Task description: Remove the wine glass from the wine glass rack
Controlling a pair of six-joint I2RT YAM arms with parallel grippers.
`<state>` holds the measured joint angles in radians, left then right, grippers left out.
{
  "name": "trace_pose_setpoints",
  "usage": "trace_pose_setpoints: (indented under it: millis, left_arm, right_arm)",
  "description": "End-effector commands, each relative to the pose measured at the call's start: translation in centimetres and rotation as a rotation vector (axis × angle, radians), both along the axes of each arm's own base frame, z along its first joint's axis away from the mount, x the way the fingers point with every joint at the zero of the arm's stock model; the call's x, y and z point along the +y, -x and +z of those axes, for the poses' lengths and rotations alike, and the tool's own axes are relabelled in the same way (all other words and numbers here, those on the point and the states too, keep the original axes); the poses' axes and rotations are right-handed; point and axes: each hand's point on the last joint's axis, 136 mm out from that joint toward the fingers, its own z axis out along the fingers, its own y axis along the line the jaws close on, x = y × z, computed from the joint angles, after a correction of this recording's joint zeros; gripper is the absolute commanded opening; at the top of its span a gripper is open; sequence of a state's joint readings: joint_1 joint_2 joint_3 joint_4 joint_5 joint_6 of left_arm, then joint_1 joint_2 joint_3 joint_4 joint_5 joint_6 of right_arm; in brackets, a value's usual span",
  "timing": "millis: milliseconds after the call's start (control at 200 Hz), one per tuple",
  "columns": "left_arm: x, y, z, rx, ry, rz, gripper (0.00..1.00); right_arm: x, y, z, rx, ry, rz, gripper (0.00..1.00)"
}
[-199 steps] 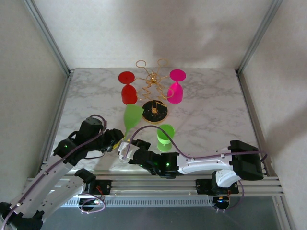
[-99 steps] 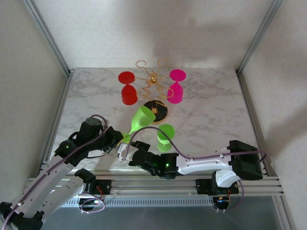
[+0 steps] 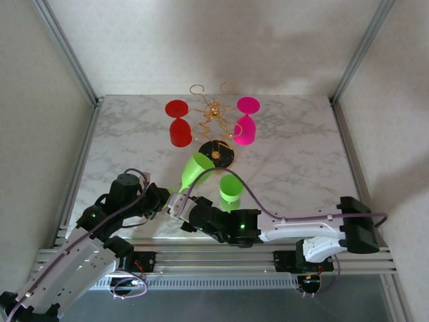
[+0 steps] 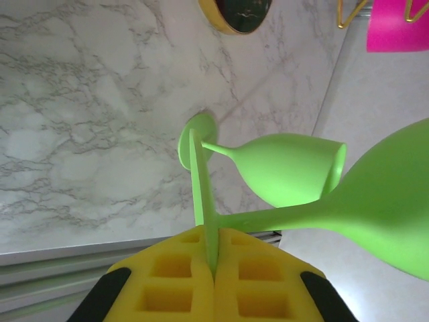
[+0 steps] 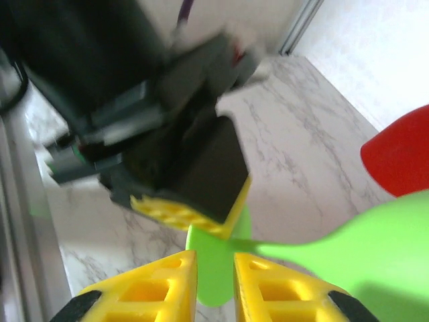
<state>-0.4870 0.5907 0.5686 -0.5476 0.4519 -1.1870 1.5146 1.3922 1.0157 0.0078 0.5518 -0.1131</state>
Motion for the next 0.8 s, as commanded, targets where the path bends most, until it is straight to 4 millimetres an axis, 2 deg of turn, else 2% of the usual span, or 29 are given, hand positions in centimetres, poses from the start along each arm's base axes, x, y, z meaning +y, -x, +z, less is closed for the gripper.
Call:
trace_pose_setpoints:
  millis: [0, 185, 330, 466, 556, 796]
  left_arm:
    - [0.1, -1.1, 0.7, -0.067, 0.033, 0.034, 0.0]
    - [0.1, -1.6, 1.3, -0.15, 0.037, 0.03, 0.0]
    - [0.6, -1.8, 1.6, -0.212, 0.0, 0.031, 0.0]
    - [1.2, -1.7, 1.9, -0.277, 0.006, 0.052, 0.0]
    - [1.6, -1.5, 1.4, -0.293, 0.012, 0.068, 0.0]
    - [2.2, -0.9, 1.2, -0.331, 0.048, 0.096, 0.0]
  right_arm:
    - [-1.3, 1.1, 3.1, 0.132, -0.105, -0.004, 0.22]
    - [-3.4, 1.6, 6.4, 0.239, -0.183, -0.015, 0.28]
    - [-4.6, 1.5, 8.9, 0.379, -0.247, -0.017, 0.28]
    - [-5.8, 0.4, 10.4, 0.513, -0.318, -0.039, 0.29]
    - [-6.7, -0.6, 11.2, 0.554, -0.345, -0.062, 0.3]
    - [-7.7, -3.0, 12.2, 0.615, -0.336, -0.093, 0.5]
